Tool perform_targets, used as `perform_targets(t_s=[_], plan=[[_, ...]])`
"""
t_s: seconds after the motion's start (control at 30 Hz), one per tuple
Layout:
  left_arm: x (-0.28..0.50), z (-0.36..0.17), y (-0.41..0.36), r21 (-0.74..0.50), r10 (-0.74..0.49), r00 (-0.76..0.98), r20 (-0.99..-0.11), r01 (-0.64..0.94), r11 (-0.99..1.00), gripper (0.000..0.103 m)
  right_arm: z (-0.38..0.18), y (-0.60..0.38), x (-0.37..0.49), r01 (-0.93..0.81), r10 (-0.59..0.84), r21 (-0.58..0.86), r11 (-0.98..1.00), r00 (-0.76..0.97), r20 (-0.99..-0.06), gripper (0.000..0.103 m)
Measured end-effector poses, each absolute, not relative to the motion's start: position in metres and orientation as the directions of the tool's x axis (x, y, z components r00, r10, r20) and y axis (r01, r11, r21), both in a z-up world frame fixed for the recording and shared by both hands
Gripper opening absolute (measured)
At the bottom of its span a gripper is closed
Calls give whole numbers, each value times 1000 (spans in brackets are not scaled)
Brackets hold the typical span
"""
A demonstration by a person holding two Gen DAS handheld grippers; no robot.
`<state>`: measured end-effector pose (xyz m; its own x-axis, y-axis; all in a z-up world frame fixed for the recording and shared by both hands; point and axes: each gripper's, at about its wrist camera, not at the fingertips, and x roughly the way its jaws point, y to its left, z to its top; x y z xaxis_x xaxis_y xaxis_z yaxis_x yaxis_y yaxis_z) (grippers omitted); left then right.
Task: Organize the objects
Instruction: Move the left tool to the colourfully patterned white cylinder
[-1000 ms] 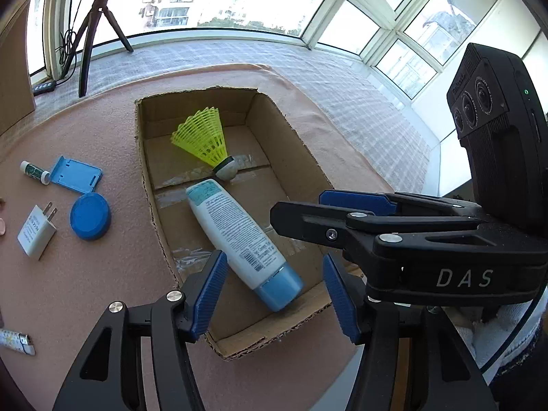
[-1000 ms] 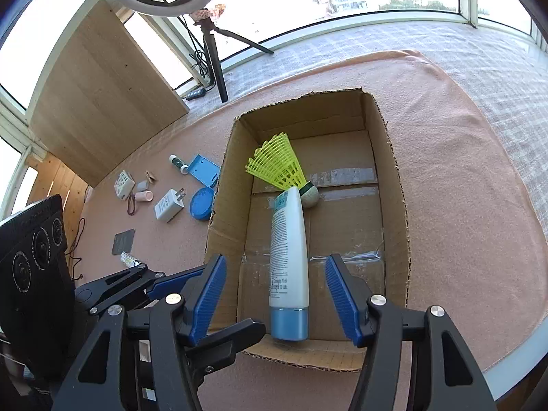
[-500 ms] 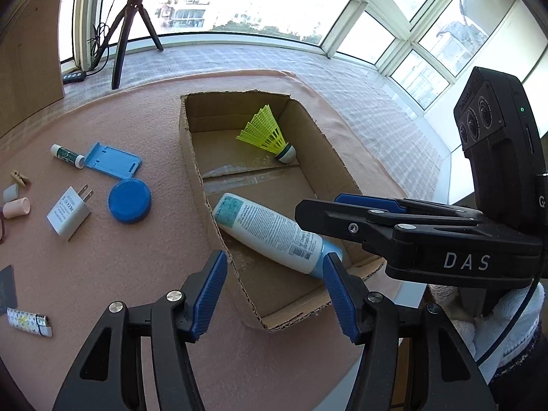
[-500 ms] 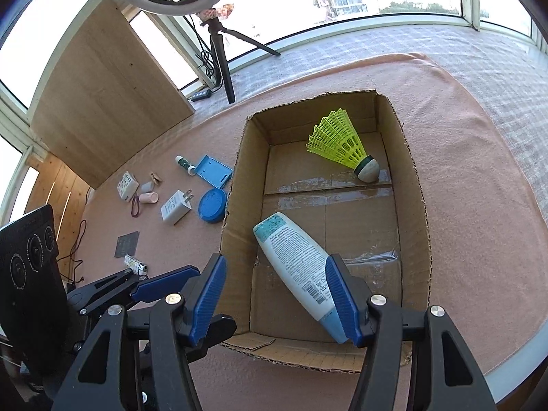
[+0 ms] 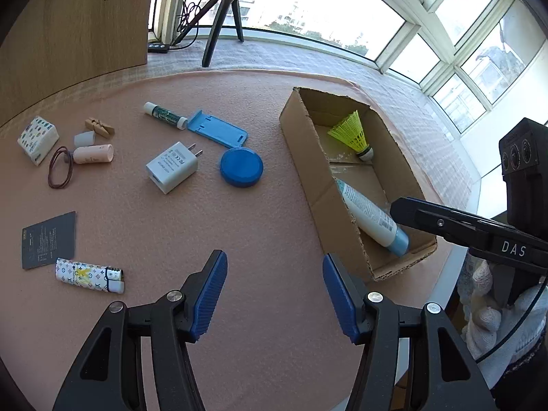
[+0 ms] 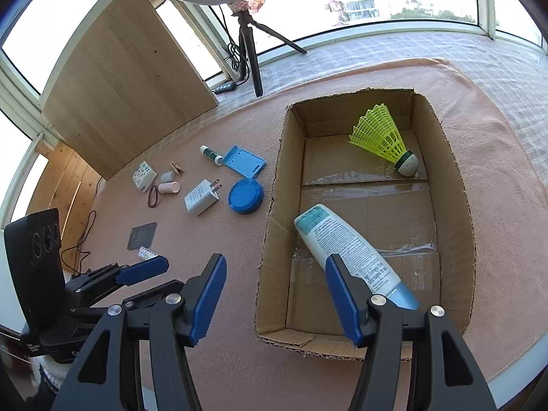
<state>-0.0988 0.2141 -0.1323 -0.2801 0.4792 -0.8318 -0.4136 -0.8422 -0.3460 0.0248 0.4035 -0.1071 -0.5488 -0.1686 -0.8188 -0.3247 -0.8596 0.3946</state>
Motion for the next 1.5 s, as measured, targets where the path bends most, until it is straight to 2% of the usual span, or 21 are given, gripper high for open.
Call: perform_targets(t_s=[0.4, 0.53, 0.67, 0.83, 1.03, 1.4, 1.5], plan=[[-141, -160, 94, -324, 374, -281, -884, -210, -923, 60, -115, 373, 16, -289, -202, 397, -871, -526, -826, 56], [-158, -170, 71, -352, 388, -243, -889, -180, -919, 60, -117, 365, 12, -289, -210, 403, -868, -522, -827, 56], [-169, -180, 60, -321, 351, -239, -905, -159, -934, 49, -119, 359, 10, -290, -219, 412, -864, -520, -825, 56], [-176, -187, 67, -285, 329, -228, -917, -205, -936, 38, -120, 352, 6, -289, -222, 409, -866, -511, -831, 56], [-177, -193, 88, -233, 294, -202, -934, -278, -932, 33, -125, 344, 3, -290, -236, 414, -863, -493, -837, 56], [-153, -189, 93, -206, 282, -180, -943, -350, -914, 33, -125, 335, -5, -267, -251, 416, -869, -486, -837, 56], [-147, -180, 97, -131, 234, -242, -942, -379, -916, 33, -125, 332, -11, -257, -254, 414, -873, -483, -838, 56]])
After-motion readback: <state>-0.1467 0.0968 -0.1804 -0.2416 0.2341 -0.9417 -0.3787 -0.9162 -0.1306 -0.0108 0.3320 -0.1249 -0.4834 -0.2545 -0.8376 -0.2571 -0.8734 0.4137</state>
